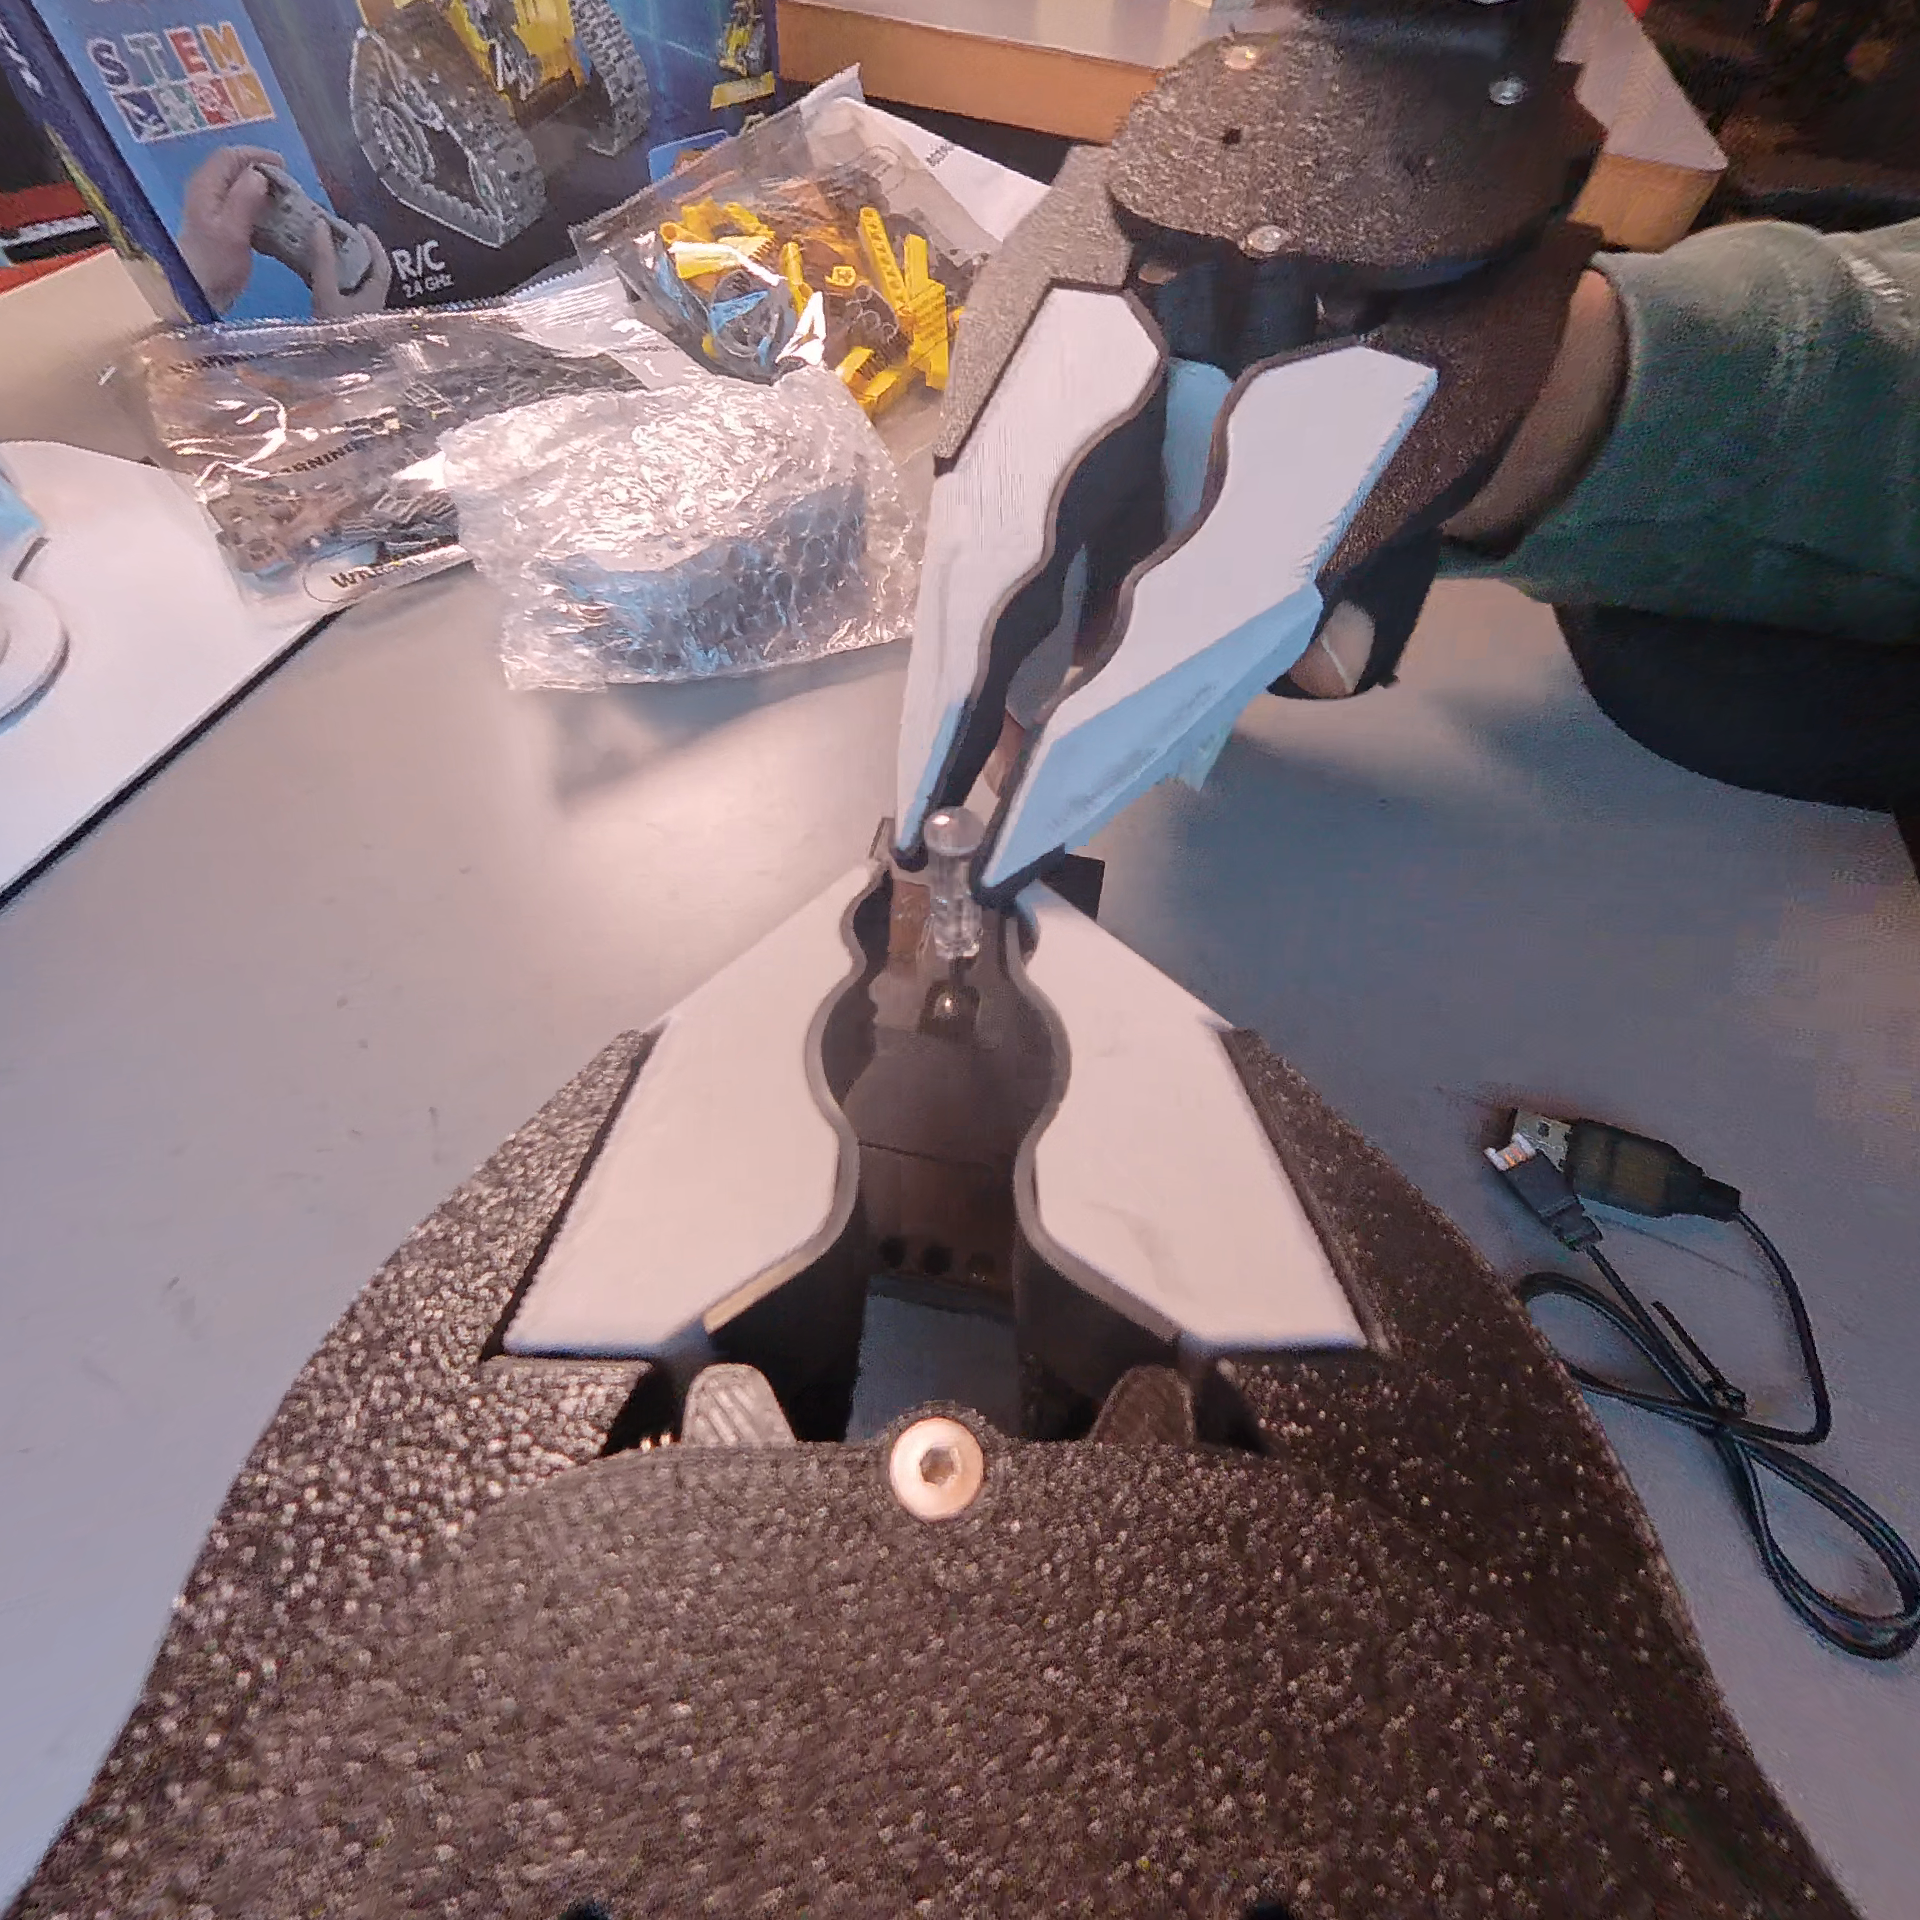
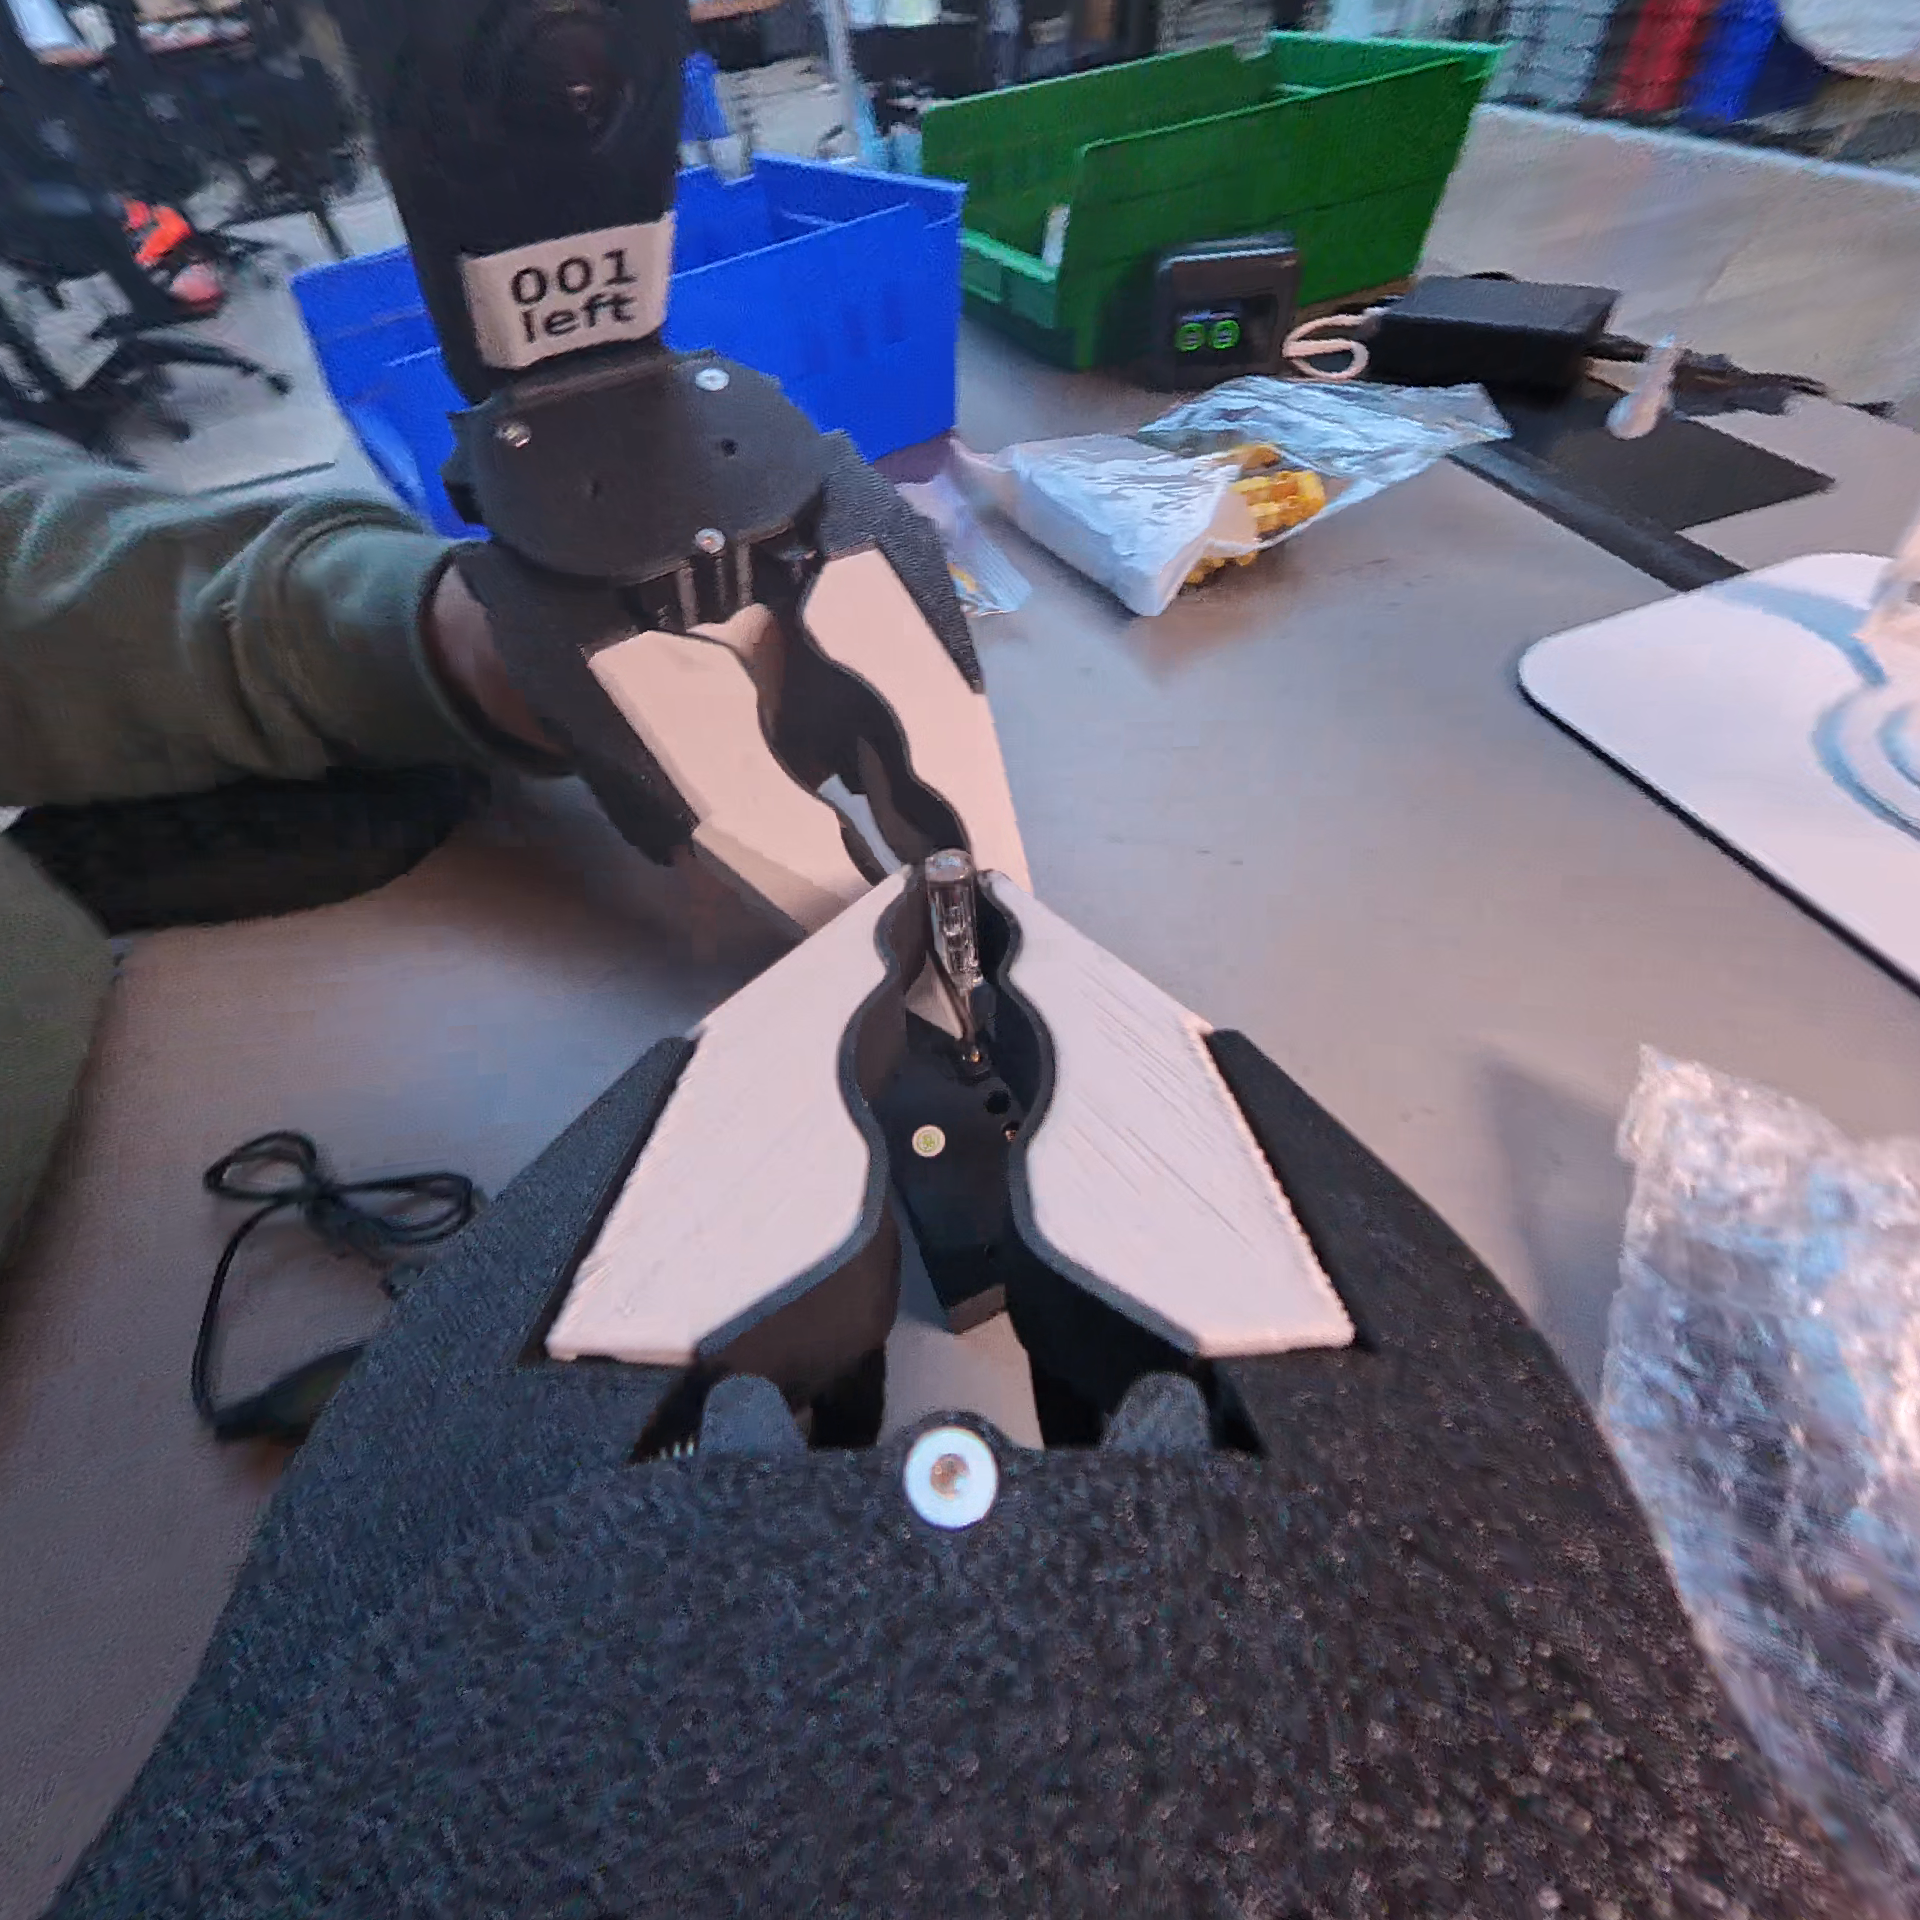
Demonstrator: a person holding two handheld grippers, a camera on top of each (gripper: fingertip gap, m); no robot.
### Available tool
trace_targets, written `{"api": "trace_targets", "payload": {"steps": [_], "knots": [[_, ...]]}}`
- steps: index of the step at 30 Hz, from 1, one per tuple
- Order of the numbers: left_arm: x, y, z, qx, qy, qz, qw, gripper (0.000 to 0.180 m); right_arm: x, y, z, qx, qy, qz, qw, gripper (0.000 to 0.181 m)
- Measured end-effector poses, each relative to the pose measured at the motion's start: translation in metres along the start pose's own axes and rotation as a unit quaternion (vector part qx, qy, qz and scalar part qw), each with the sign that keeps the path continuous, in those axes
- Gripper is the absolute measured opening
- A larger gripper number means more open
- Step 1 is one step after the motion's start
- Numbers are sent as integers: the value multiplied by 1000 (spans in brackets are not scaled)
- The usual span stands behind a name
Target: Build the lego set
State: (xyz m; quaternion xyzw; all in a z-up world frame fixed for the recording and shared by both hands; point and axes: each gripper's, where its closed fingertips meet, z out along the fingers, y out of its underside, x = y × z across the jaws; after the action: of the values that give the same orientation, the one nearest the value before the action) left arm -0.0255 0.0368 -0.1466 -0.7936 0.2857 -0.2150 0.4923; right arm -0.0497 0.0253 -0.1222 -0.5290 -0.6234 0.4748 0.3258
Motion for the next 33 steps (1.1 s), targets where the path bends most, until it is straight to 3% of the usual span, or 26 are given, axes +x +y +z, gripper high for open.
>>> {"api": "trace_targets", "payload": {"steps": [2,6,9,14,18,21,25,33], "knots": [[3,-1,-1,6,17,2,1000,31,-7,-1,-2,-13,-71,-45,996,6],[16,-2,-2,7,64,25,998,21,-18,-1,-4,-30,-178,-95,979,6],[13,0,0,-1,51,24,998,18,-16,1,-4,-21,-204,-77,976,6],[2,3,3,-14,8,18,1000,8,-6,1,-1,-23,-134,-64,989,6],[-7,3,4,-16,-23,9,1000,8,-4,-1,-3,-35,-78,-65,994,19],[-12,4,4,-19,-30,-10,999,8,5,-8,-1,-27,-37,-54,998,17],[-13,4,5,-20,-33,-14,999,8,8,-13,0,-12,-35,-17,999,14],[-26,-12,-13,21,-53,-26,998,8,13,-11,-6,-18,-26,-46,998,16]]}}
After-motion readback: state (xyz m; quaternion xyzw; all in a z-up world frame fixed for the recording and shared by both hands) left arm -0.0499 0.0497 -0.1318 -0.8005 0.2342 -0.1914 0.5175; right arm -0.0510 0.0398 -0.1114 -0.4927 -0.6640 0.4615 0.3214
